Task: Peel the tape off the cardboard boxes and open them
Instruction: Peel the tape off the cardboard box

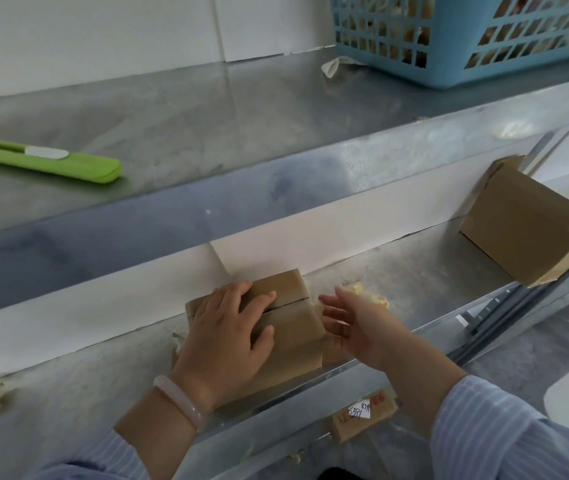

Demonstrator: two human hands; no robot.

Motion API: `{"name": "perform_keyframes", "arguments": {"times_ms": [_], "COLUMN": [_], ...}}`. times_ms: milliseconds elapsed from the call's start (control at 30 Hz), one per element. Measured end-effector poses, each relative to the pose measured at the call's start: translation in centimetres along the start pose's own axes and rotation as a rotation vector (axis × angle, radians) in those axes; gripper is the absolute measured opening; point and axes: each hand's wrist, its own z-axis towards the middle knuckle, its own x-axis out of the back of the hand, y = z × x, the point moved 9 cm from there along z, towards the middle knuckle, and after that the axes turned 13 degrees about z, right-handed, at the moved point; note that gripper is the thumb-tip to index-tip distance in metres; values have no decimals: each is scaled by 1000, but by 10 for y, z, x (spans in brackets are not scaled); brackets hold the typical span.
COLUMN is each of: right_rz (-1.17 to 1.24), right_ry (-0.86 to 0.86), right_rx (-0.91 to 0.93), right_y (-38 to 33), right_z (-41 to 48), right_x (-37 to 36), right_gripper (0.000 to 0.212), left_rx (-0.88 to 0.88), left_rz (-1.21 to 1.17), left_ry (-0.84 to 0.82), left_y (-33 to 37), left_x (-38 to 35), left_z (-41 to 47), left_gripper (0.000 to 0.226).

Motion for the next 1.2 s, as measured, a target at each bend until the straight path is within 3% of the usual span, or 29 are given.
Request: {"name": "perform_keyframes", "arguments": {"times_ms": [67, 167, 233, 500, 700, 933, 1000, 1100, 1200], "right_rz": [-87, -544, -649, -731, -956, -667, -708, -817, -794], "right_ry": [-26, -87, -127, -235, -339, -275, -289, -289, -315], "right_rx": [69, 212, 226, 171, 349, 384, 371, 339, 413], "right_y": [-11, -25, -28, -43, -67, -54, -45, -40, -42], "right_z": [6, 8, 10, 18, 15, 16, 16, 9, -5], "right_x": [-3, -30, -45, -63, -78, -51, -45, -40, -40], "right_gripper": [33, 23, 26, 18, 19, 11, 11, 29, 26], "left_rx": [-17, -19, -5, -35, -60, 14, 35, 45, 49], "left_rz": [-17, -15, -17, -77, -74, -10, 13, 37, 36], "left_ry": [-7, -17, -29, -32, 23, 41, 44, 40, 51], "left_y": [0, 0, 0, 3, 6, 7, 7, 9, 11], "left_x": [-1, 0, 0, 2, 7, 11, 13, 14, 16], "left_z": [-1, -2, -2, -4, -5, -8, -10, -14, -16], "left_gripper": [50, 51, 52, 50, 50, 54, 54, 53, 53]}}
